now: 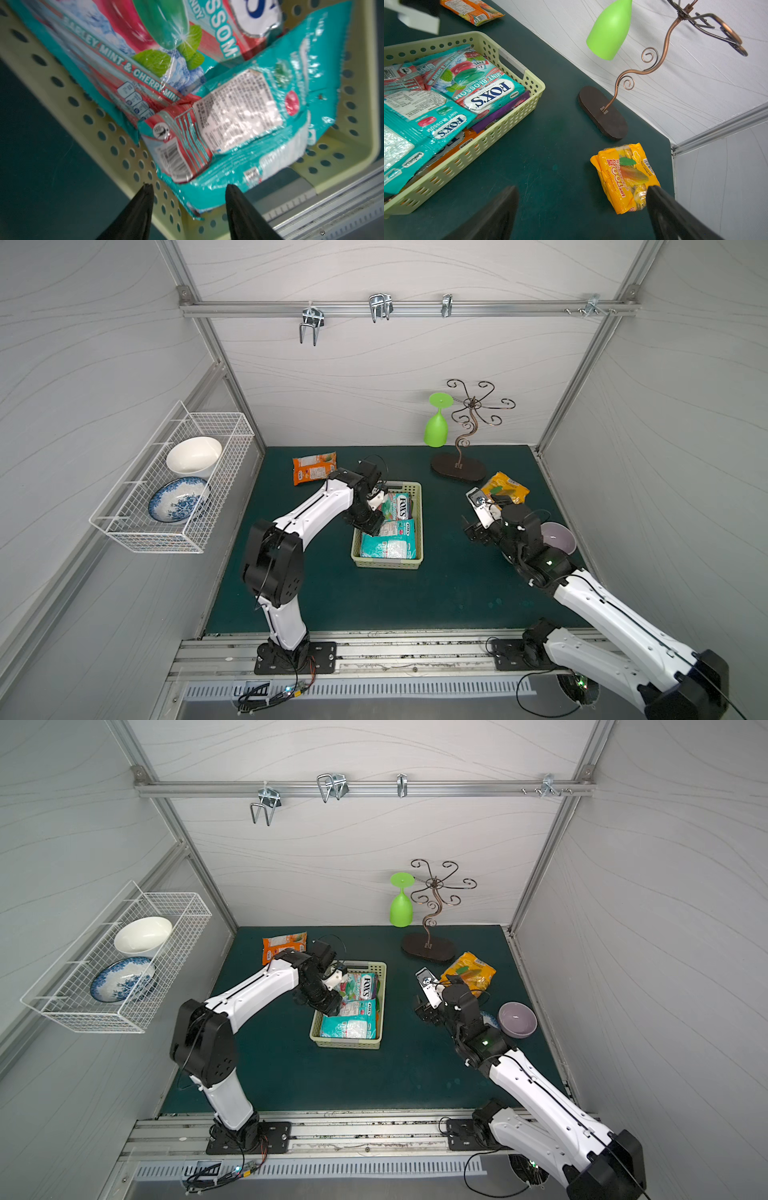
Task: Put the candies in the basket
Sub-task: Place the candy in the basket, then pick up the candy at the center of the board.
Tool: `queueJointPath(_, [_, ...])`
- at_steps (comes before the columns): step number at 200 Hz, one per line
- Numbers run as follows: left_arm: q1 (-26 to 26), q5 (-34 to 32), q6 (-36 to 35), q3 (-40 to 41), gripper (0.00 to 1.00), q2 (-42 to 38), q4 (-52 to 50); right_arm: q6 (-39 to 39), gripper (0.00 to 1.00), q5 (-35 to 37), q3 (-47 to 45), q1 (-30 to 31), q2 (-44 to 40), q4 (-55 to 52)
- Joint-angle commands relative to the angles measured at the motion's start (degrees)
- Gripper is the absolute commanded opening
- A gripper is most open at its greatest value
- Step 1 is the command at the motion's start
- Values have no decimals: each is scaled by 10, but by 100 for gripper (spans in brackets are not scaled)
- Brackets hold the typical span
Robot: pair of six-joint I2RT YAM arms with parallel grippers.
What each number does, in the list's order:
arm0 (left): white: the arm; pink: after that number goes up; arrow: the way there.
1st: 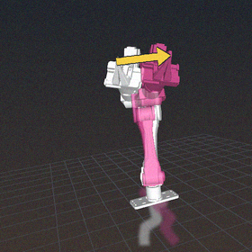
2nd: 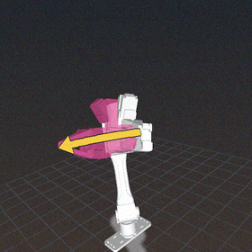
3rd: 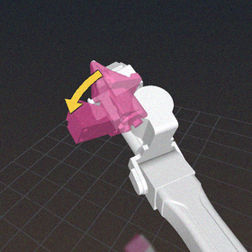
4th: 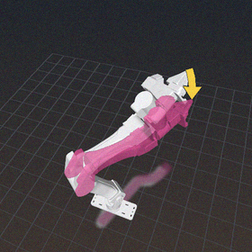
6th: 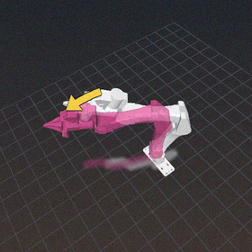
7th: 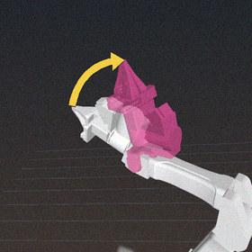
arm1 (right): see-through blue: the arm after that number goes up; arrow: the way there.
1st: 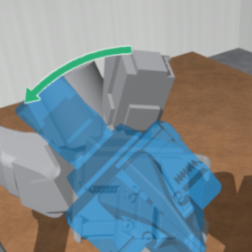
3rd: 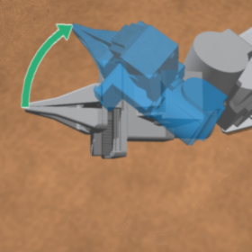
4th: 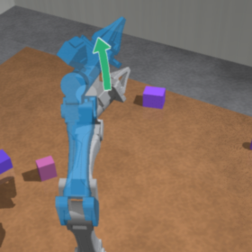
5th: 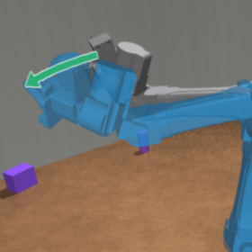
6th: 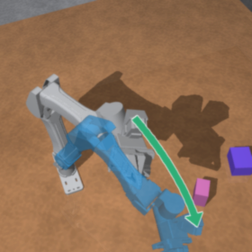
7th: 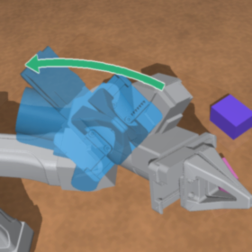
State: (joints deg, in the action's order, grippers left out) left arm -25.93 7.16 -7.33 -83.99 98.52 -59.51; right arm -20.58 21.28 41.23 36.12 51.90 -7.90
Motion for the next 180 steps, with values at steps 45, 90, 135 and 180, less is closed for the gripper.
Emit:
queueJointPath(45, [14,-7,-13,78,74,-175,29,77,99,21,15,-17,29,0])
queueJointPath(90, [40,9,-24,157,82,-278,54,165,99,26,42,-58,63,-30])
queueJointPath(135, [67,36,-31,207,89,-325,73,265,99,32,105,-104,116,-127])
queueJointPath(180, [123,64,-23,233,96,-354,103,346,99,-10,154,-170,158,-176])
